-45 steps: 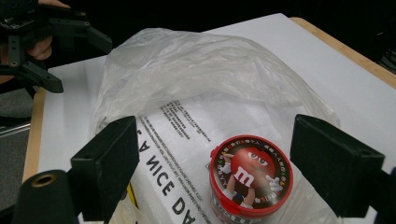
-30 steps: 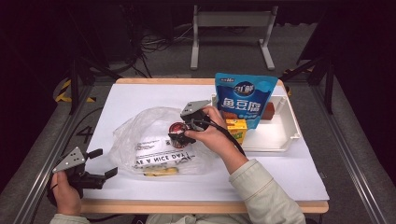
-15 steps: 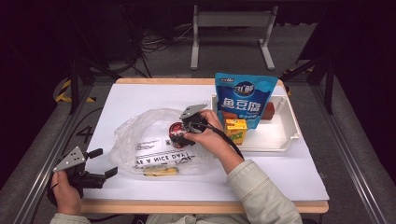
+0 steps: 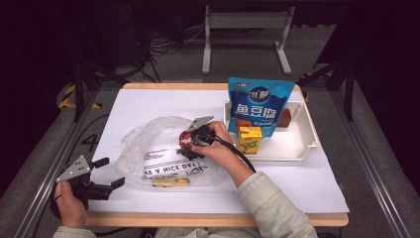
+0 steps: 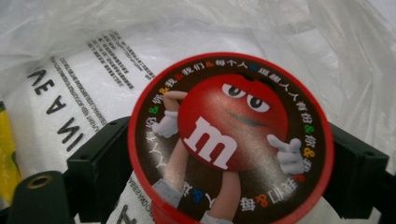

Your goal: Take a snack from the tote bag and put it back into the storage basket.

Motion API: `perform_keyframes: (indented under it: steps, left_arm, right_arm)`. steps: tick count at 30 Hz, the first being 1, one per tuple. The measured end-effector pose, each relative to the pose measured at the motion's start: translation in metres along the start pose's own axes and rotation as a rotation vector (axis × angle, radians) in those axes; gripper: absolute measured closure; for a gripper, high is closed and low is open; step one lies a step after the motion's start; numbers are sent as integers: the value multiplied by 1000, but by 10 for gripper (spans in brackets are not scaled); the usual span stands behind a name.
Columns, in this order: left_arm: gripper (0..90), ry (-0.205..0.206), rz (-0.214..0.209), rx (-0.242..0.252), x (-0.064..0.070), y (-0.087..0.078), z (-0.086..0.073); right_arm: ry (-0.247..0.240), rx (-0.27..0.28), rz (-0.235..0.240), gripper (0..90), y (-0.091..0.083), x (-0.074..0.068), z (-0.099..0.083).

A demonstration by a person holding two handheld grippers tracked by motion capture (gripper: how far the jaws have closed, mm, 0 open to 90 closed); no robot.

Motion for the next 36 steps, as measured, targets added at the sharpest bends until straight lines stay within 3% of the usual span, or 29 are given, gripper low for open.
perform_keyframes:
  steps: [2,10,19,25,36]
  left_arm:
    - [19,1,0,0,0,0,0]
    - [19,0,0,0,0,0,0]
    - [19,0,2,3,0,0,1]
    - [19,-1,2,3,0,0,1]
    - [19,0,0,4,0,0,2]
  right_arm:
    - [-12,-8,-19,170,1,2,-1]
    - [-8,-30,-19,257,3,1,-4]
    - [-24,-36,-32,262,2,0,-3]
    - [-23,-21,-29,262,-5,-5,4]
    - [-17,25,-23,261,-33,-14,28]
Point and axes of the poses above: each handheld gripper's, and its own axes: y roughly forward along the jaws, z roughly out of its top, x roughly to its right, the point moved 10 cm from there along y, roughly forward along the jaws, and after that the axes turned 2 degrees about -x, right-handed, at the moved point
